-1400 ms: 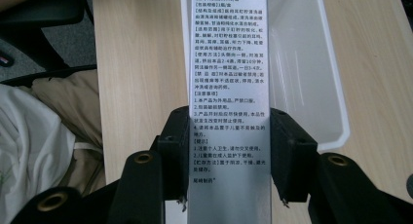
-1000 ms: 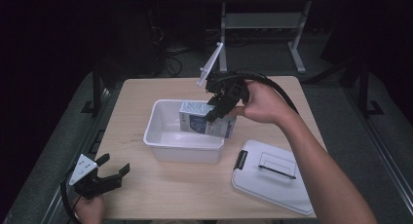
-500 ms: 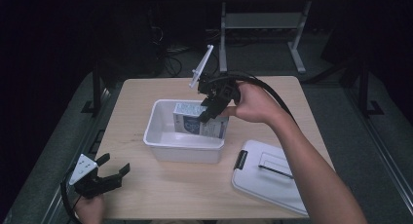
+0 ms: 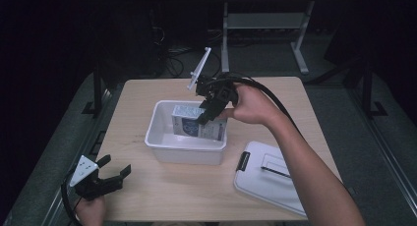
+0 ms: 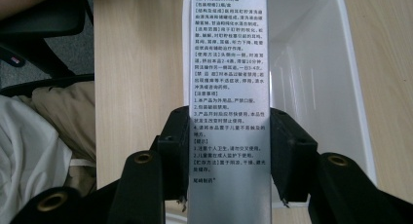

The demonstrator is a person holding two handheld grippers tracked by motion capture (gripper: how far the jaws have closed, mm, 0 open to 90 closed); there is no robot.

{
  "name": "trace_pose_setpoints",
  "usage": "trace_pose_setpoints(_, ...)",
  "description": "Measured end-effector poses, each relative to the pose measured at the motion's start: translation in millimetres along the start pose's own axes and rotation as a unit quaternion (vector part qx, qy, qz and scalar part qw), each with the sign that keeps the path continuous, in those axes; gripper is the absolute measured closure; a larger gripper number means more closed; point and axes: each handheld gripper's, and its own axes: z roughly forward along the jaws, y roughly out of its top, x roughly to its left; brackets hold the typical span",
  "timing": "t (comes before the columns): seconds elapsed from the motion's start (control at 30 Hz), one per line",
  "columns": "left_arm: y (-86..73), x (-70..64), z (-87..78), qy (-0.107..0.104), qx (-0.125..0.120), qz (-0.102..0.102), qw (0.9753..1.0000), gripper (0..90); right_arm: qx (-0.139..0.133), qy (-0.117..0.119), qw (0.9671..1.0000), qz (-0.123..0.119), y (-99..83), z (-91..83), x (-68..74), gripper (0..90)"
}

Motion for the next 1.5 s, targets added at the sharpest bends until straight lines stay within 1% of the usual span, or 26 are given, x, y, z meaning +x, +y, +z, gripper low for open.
trace_pose_setpoints(0.13, -0.3, 0.5, -0.4, -0.001, 0.0, 0.0, 1.0, 13.3, 0.005, 0.002, 1.0, 0.0, 0.7, 4.3, -1.0, 55.3)
trace_pose_setpoints(0.53, -0.2, 0.4, -0.4, -0.001, -0.001, -0.001, 1.0, 13.3, 0.005, 0.001, 1.0, 0.001, 2.1, 9.2, -2.5, 55.2)
trace_pose_setpoints(0.87, -0.3, 1.1, -1.5, 0.001, -0.001, -0.001, 1.0, 13.3, 0.01, 0.005, 0.9999, -0.001, 4.1, 19.6, -5.4, 55.2)
trace_pose_setpoints(1.0, -0.2, 0.8, -0.2, -0.003, 0.001, -0.001, 1.0, 13.3, 0.012, 0.005, 0.9999, -0.004, 4.7, 23.4, -6.5, 55.2)
trace_pose_setpoints(1.33, -0.3, 1.3, -1.1, -0.001, -0.003, -0.003, 1.0, 13.3, 0.018, 0.012, 0.9997, -0.005, 6.2, 35.1, -8.1, 55.2)
trace_pose_setpoints(1.4, -0.3, 1.2, -1.2, -0.001, -0.003, -0.002, 1.0, 13.3, 0.019, 0.012, 0.9997, -0.009, 6.0, 37.5, -8.9, 55.2)
trace_pose_setpoints(1.5, -0.2, 1.4, -1.5, -0.001, -0.003, -0.002, 1.0, 13.3, 0.017, 0.012, 0.9998, -0.006, 3.7, 41.2, -9.5, 55.1)
